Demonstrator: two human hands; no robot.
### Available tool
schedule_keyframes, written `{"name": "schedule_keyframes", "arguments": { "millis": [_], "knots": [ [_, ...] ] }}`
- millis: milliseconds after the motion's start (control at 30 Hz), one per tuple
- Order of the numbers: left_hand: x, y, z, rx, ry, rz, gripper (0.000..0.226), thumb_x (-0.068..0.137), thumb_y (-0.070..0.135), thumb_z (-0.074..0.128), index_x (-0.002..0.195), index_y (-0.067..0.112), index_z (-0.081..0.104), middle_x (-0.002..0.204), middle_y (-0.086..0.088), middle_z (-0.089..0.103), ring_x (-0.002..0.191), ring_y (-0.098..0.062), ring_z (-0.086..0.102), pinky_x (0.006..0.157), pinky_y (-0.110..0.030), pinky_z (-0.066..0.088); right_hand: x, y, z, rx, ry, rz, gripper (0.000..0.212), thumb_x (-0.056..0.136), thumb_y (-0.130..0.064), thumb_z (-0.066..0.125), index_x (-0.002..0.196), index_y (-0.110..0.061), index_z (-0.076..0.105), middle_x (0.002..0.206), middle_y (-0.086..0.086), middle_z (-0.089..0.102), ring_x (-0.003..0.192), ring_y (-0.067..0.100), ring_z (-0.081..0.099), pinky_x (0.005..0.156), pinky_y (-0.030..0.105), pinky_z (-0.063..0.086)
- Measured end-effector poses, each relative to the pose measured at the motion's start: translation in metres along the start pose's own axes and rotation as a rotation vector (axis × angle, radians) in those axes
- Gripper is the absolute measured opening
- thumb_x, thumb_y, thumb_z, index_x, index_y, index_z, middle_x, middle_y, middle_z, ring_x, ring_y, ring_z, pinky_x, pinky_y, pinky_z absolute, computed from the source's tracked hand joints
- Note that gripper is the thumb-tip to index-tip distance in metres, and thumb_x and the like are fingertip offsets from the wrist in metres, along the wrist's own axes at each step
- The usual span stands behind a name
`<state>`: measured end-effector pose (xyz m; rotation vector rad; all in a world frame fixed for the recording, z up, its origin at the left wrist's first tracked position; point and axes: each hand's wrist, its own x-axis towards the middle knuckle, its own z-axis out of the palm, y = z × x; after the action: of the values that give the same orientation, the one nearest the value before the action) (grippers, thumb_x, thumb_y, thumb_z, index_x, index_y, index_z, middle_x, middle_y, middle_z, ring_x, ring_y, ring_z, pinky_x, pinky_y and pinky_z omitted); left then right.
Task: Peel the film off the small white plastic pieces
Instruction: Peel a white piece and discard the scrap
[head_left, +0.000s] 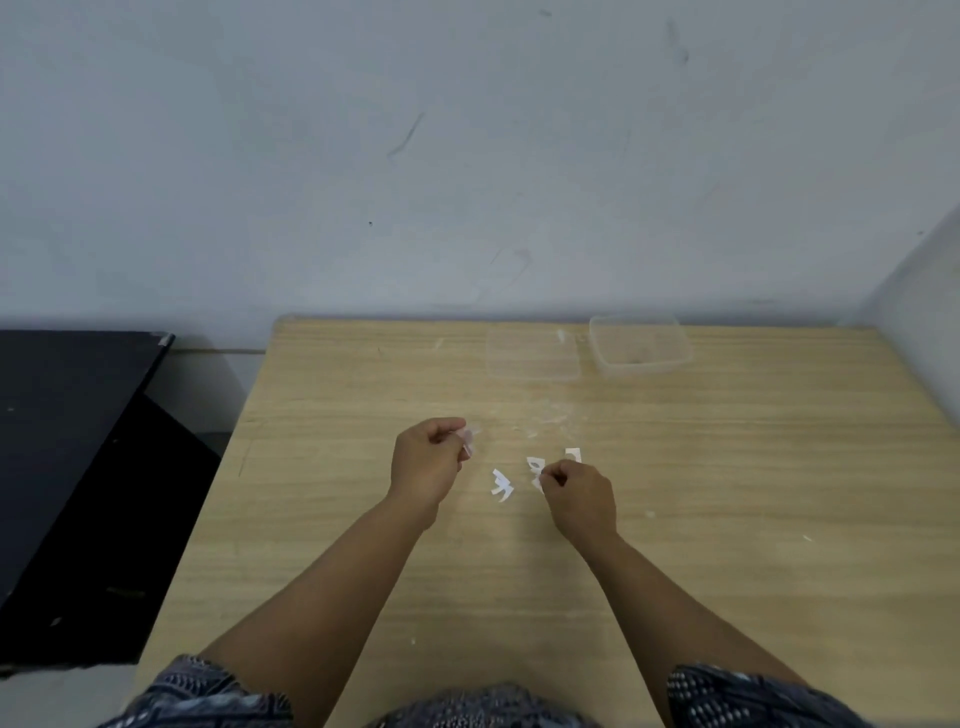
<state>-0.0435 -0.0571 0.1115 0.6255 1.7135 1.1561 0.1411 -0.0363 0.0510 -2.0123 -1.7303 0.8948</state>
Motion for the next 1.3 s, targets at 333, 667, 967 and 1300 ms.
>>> {"name": "schedule_keyframes", "arguments": {
  "millis": [333,667,967,1300],
  "knots": [
    [0.000,-0.005,0.007,0.014,0.015,-0.009,0.018,0.090,0.006,0.060,0.101,0.015,0.071,0.090,-0.006,0.070,0.075,-0.012,0.065,0.067,-0.023,0.052,0.000,0.008,-0.003,-0.004,-0.003,0.056,0.021,0.080,-0.031,0.077,0.081,-0.022,0.058,0.076,-0.008,0.063,0.075,0.016,0.060,0.061,0.028,0.040],
    [-0.014,-0.010,0.005,-0.032,0.074,0.015,0.015,0.091,0.009,0.063,0.103,0.016,0.070,0.088,-0.005,0.071,0.076,-0.011,0.066,0.069,-0.023,0.053,-0.001,-0.024,-0.004,0.235,-0.088,-0.255,0.023,0.098,-0.013,0.055,0.114,-0.014,0.070,0.102,-0.010,0.066,0.095,0.007,0.060,0.081,0.012,0.045],
    [-0.041,-0.024,-0.022,-0.060,0.138,0.029,0.018,0.093,0.008,0.058,0.103,0.018,0.070,0.091,-0.004,0.072,0.081,-0.013,0.067,0.072,-0.025,0.052,-0.022,-0.061,0.009,0.431,-0.322,-0.261,0.027,0.099,-0.028,0.055,0.122,-0.024,0.068,0.110,-0.008,0.069,0.098,0.014,0.068,0.091,0.031,0.053],
    [-0.081,-0.035,-0.101,0.035,0.169,0.137,0.020,0.095,0.007,0.057,0.102,0.017,0.073,0.087,-0.002,0.073,0.070,-0.003,0.064,0.067,-0.015,0.049,-0.077,-0.113,0.039,0.432,-0.554,-0.277,0.024,0.096,-0.035,0.059,0.088,-0.017,0.072,0.082,-0.002,0.073,0.068,0.005,0.065,0.072,0.030,0.052]
  ]
}}
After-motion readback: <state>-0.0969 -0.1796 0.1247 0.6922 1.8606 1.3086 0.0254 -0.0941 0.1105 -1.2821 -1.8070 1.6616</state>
